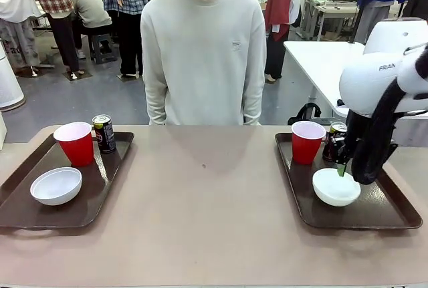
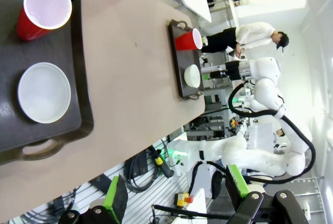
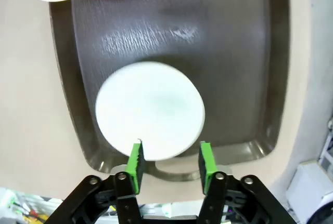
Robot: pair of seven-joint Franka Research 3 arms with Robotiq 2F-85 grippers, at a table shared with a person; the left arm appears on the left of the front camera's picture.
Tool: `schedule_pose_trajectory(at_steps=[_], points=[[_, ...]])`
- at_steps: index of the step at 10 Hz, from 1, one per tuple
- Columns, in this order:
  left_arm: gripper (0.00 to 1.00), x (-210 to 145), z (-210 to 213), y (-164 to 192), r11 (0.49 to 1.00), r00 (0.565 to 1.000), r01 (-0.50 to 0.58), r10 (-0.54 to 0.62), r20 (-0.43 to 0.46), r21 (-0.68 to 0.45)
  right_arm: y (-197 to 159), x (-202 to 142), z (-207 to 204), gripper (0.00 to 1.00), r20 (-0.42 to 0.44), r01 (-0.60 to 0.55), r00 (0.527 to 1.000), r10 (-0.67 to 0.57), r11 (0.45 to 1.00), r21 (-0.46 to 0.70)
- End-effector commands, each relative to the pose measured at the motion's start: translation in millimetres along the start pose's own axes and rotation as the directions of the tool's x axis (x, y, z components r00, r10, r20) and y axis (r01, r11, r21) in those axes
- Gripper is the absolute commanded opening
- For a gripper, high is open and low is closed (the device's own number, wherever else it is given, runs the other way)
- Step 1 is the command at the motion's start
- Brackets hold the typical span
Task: Prepare tableware on both trays.
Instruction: Pick up a Picnic Bowl from the table and place it on a Handle tray.
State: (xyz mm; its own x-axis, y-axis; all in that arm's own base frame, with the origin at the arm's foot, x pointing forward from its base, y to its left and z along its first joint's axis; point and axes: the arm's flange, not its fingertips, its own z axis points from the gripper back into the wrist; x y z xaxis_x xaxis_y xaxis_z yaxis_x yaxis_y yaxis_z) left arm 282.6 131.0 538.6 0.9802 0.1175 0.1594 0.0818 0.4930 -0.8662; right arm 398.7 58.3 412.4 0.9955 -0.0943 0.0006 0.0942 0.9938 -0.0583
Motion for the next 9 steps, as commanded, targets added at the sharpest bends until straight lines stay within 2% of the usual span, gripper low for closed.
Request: schedule_pose_trajectory(at_steps=[1,3,5,6,9], points=[[1.0,-2,-1,1,1.0,1.0,0.024,-0.024,0.008,-0.018,5,-39,14,0.8,0.044,0.046,0.998,-0.042,0.996,-0.079],[1.0,-2,-1,1,1.0,1.0,0.024,-0.024,0.008,-0.018,20,-65,31,1.0,0.06,-0.071,0.995,0.074,0.996,-0.052],[1.0,-2,-1,1,1.0,1.0,0.024,-0.024,0.008,-0.018,38,-86,44,1.0,0.085,-0.089,0.992,0.095,0.994,-0.068],[1.0,-2,-1,1,1.0,1.0,0.024,-0.024,0.008,-0.018,24,-65,37,1.0,0.066,-0.054,0.996,0.058,0.996,-0.072],[1.0,-2,-1,1,1.0,1.0,0.024,-0.024,0.008,-0.018,24,-65,37,1.0,0.066,-0.054,0.996,0.058,0.996,-0.072]])
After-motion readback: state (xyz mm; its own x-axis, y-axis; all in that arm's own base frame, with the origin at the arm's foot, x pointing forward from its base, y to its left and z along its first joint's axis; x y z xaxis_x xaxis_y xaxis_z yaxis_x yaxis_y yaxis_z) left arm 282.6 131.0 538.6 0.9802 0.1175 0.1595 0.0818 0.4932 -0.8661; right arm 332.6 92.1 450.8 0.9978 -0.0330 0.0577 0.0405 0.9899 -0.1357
